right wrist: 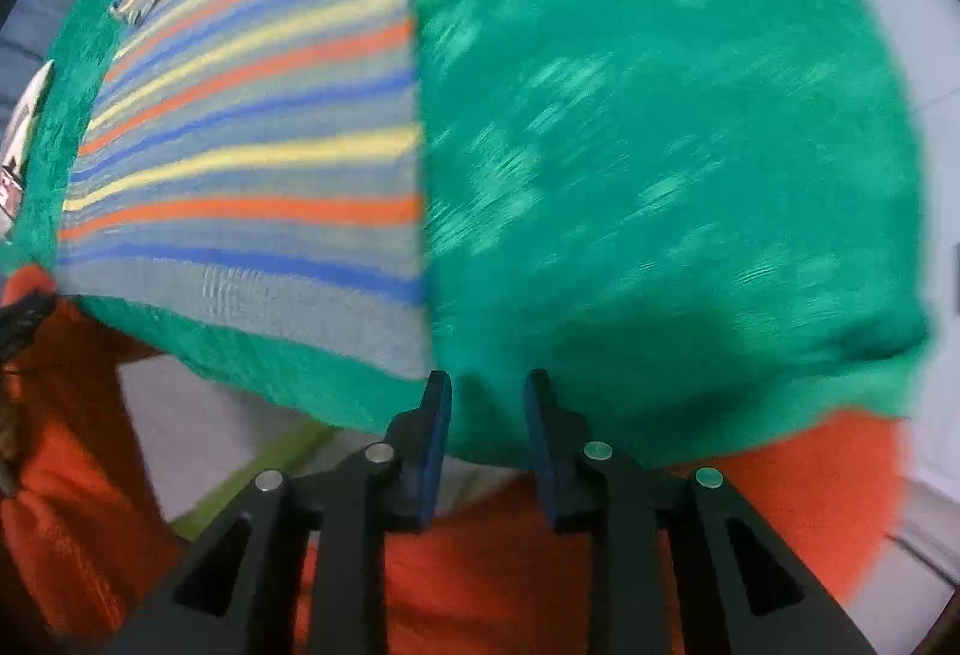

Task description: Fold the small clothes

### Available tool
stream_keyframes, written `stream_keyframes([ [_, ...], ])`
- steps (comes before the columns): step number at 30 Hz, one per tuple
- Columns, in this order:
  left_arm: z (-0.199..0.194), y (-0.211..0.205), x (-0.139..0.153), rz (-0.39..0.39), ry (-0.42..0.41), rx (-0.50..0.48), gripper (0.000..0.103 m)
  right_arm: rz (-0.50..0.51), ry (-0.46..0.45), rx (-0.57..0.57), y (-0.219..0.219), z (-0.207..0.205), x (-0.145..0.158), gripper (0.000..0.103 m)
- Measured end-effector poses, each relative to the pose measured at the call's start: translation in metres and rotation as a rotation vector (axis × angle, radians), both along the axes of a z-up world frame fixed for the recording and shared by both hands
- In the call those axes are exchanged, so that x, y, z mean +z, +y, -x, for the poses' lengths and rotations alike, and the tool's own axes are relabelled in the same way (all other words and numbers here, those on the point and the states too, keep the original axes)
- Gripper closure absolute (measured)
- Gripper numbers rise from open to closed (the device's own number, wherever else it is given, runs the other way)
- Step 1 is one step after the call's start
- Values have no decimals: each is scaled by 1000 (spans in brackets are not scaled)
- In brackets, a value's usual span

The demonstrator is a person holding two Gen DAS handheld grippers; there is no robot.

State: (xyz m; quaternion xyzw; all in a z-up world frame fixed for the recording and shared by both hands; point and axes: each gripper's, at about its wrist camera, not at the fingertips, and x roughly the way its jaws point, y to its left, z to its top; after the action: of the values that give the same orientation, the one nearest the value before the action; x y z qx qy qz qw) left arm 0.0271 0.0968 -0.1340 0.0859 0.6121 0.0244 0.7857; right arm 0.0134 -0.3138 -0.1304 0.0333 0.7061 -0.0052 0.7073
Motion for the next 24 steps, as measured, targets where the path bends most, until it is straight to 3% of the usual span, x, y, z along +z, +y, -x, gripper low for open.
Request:
stream_keyframes([
  [2,-5,9,21,-3,-65,42,28,105,-99,56,-7,-18,36,69],
  [4,-12,16,36,38,-124,82,28,219,-227,157,-2,-49,67,48],
  [6,-19,18,45,91,-170,113,27,237,-324,282,16,-84,79,42],
  [7,-27,16,47,103,-173,120,27,199,-369,354,29,-104,80,42],
  [10,-34,10,49,137,-171,120,27,84,-442,499,61,-157,61,43],
  [15,-24,1,48,134,-154,114,26,123,-451,578,94,-221,-13,44],
  [17,-20,5,41,111,-127,120,26,107,-404,516,83,-235,-42,69],
  [18,-17,8,39,103,-120,127,26,83,-425,464,73,-238,-39,99],
  [21,-10,20,34,110,-110,154,26,-8,-550,164,4,-227,-4,98],
  [24,-11,23,30,126,-98,164,26,-100,-637,-240,-103,-191,22,98],
])
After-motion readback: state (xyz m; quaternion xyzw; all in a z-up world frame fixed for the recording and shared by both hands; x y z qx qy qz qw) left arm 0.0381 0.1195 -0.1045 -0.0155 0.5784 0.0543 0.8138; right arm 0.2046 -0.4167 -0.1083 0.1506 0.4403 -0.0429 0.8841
